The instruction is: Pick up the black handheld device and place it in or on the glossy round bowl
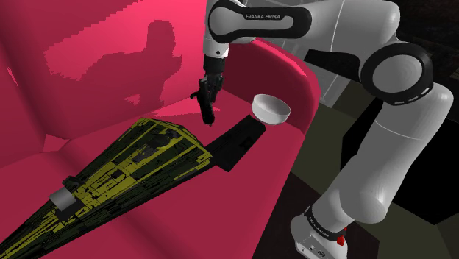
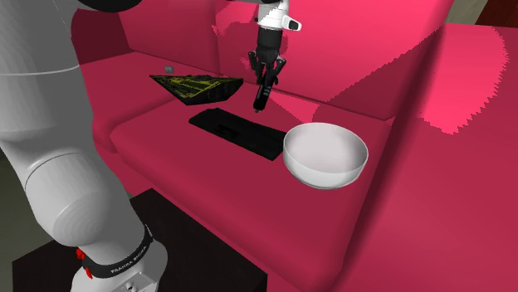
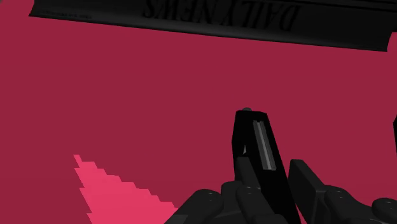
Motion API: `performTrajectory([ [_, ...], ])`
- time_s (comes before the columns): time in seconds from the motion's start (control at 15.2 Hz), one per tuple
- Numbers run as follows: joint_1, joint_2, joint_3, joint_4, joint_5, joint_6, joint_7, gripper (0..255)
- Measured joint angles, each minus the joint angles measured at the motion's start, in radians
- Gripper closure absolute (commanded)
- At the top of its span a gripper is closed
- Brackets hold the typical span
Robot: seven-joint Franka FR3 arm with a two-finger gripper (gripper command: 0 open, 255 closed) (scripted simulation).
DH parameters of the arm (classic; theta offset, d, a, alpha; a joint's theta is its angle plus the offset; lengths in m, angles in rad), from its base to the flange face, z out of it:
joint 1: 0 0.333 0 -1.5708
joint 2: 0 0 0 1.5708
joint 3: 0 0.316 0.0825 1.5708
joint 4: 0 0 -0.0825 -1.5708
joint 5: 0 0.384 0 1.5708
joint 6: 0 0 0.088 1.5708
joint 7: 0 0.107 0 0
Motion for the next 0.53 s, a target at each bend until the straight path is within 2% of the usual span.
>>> performTrajectory([
  [0.53, 0.000, -0.002, 0.000, 0.107, 0.000, -0.108, 0.004, 255],
])
